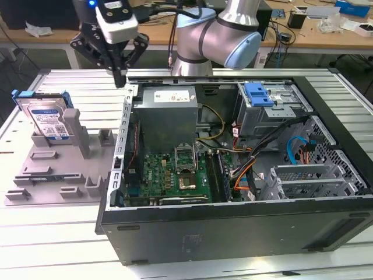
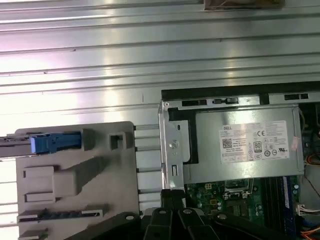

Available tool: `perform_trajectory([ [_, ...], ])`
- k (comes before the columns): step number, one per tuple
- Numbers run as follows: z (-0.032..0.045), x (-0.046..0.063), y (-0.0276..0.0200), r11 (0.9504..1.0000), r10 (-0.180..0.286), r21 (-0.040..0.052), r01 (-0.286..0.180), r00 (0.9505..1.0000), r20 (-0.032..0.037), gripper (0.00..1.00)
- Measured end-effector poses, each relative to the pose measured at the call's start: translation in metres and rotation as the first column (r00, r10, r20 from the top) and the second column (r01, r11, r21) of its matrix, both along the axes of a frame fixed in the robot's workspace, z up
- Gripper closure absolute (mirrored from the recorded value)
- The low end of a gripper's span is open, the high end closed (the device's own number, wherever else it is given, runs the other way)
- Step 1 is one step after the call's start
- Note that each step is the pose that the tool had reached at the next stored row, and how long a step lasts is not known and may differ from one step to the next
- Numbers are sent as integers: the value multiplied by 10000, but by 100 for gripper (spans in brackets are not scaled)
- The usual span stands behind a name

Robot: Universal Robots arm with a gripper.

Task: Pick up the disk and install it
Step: 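Reach for the disk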

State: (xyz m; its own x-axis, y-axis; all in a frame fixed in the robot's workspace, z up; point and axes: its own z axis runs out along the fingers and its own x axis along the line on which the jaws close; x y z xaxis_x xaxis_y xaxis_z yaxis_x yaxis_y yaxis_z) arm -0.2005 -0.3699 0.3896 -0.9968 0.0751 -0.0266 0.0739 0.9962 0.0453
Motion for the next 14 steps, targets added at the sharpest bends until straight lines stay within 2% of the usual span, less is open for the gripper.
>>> perform_trajectory([
  [2,-10,-148,48,10000,0,0,0,10000,0,89],
  [4,-17,-239,72,10000,-2,0,2,10000,0,89],
  [6,-32,-381,104,10000,-3,0,3,10000,0,89],
  [8,-50,-595,143,10000,0,0,0,10000,0,89],
  [14,-68,-888,194,10000,-3,0,3,10000,0,89],
])
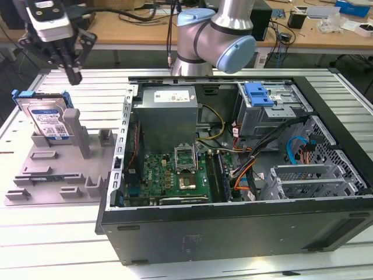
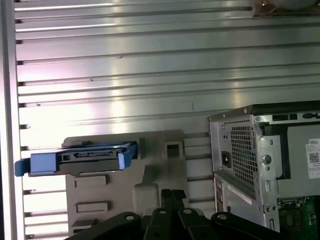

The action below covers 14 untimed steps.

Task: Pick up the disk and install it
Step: 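Reach for the disk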

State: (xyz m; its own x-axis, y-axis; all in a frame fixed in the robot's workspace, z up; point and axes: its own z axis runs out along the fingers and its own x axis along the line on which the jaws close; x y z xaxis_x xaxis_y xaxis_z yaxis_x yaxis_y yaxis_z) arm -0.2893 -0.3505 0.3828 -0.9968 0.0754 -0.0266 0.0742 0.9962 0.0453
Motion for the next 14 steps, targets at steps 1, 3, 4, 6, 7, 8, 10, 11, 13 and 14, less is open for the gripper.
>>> perform_trajectory([
  [1,-3,-46,8,10000,1,0,-1,10000,0,89],
  [3,-8,-154,28,10000,1,0,-1,10000,0,89],
  [4,-11,-207,40,10000,0,0,0,10000,0,89],
  [6,-15,-303,67,10000,3,0,-3,10000,0,89],
  [7,-19,-371,95,10000,0,0,0,10000,0,89],
  [8,-21,-407,113,10000,0,1,0,10000,0,89],
  [10,-28,-498,168,10000,1,1,-1,10000,0,89],
  [11,-32,-537,193,10000,0,1,0,10000,0,89],
  [13,-43,-668,288,10000,-1,0,1,10000,0,89],
  [14,-48,-723,329,10000,3,0,-3,10000,0,89],
])
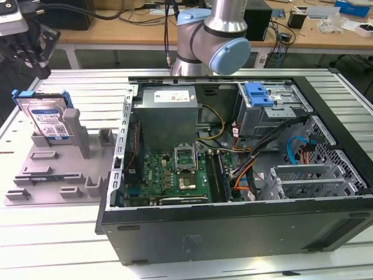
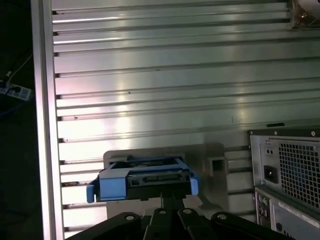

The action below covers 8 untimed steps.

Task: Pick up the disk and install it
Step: 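Reach for the disk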

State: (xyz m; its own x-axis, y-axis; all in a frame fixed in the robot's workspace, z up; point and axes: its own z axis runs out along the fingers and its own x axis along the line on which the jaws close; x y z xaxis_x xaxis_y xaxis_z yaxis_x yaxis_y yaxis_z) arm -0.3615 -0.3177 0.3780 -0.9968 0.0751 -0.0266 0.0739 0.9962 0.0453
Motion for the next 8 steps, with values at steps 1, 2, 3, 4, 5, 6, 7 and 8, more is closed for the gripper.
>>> perform_trajectory([
  [1,-3,-33,24,10000,-1,0,1,10000,0,89],
  [2,-7,-76,56,10000,-3,0,3,10000,0,89],
  [3,-11,-109,80,10000,-1,0,1,10000,0,89],
  [4,-14,-146,105,10000,0,0,0,10000,-1,89],
  [5,-17,-185,129,10000,-3,2,3,10000,0,89],
  [6,-17,-185,129,10000,-3,-1,3,10000,1,89],
  [7,-17,-185,129,10000,-1,-4,1,10000,1,89],
  [8,-17,-185,129,10000,-1,-4,1,10000,1,89],
])
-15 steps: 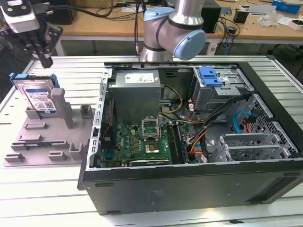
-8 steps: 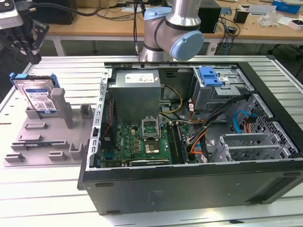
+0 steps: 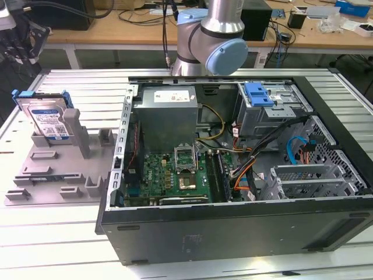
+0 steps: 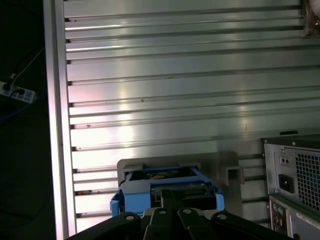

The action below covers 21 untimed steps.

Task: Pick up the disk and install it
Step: 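Reach for the disk, then pick up the disk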

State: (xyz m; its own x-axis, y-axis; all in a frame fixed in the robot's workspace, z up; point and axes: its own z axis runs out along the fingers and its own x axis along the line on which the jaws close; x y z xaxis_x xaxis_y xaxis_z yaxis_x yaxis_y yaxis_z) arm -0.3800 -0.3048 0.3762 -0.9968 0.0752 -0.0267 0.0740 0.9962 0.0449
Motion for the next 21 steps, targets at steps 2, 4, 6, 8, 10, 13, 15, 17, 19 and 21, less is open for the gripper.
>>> perform_trajectory([
  [2,0,0,0,10000,0,-2,0,10000,0,89],
  [4,1,0,0,10000,0,-3,0,10000,-1,89],
  [6,0,0,0,10000,0,-4,0,10000,-1,89],
  [8,1,0,0,10000,0,-6,0,10000,-1,89],
  [10,1,0,0,10000,-1,-7,1,10000,-1,89],
  [13,0,0,0,10000,0,-11,0,10000,-1,89],
  [15,0,0,0,10000,0,-15,0,10000,0,89],
  [17,0,-1,0,10000,0,-17,0,10000,-1,89],
  [19,0,-1,0,10000,0,-18,0,10000,-1,89],
  [21,1,-1,0,10000,0,-20,0,10000,-1,89],
])
